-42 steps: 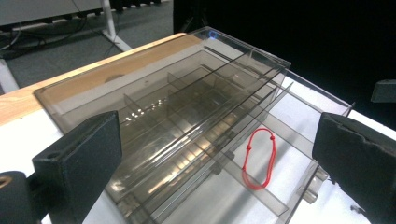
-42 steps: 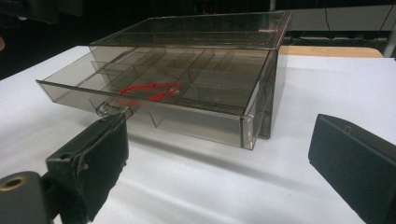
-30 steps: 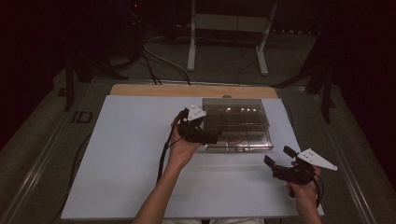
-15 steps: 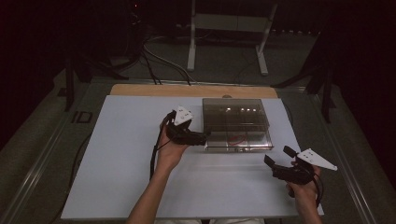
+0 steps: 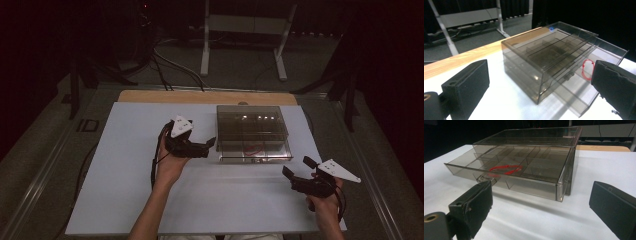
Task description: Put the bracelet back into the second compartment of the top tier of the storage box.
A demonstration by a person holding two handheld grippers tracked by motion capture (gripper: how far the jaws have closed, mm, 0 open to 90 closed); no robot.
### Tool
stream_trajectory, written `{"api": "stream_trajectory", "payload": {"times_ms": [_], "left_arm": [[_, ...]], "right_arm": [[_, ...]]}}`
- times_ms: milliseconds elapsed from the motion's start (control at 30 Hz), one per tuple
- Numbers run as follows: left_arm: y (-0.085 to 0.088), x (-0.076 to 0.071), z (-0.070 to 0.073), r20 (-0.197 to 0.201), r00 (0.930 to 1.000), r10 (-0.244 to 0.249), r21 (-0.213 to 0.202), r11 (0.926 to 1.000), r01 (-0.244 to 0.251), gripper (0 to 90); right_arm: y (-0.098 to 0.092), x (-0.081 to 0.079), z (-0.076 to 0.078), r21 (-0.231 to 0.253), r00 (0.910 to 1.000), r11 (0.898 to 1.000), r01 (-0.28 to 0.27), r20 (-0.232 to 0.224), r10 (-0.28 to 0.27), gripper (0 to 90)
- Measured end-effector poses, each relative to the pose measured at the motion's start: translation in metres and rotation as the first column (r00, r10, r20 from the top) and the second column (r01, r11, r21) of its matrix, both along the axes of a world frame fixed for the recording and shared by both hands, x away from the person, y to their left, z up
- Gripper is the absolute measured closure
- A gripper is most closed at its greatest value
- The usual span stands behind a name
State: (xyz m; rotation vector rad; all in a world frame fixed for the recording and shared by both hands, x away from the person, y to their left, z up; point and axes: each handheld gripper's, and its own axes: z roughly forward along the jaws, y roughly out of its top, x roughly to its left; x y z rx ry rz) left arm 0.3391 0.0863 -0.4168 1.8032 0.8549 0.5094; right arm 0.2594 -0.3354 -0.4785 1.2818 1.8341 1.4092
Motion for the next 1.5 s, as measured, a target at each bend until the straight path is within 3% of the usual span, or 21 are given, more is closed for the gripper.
{"api": "stream_trajectory", "payload": {"times_ms": [700,1500], "left_arm": [[0.052,-0.026,-0.011,0.021,0.9976,0.066,0.052,0.9964,-0.067,3.3],[0.091,-0.043,-0.025,0.017,0.9906,0.136,0.024,0.9904,-0.136,3.3]], "right_arm": [[0.001,0.000,0.000,0.000,1.0000,1.000,0.000,0.006,0.000,5.0],[0.007,-0.004,0.009,0.005,0.9995,1.000,-0.009,0.031,0.009,5.0]]}}
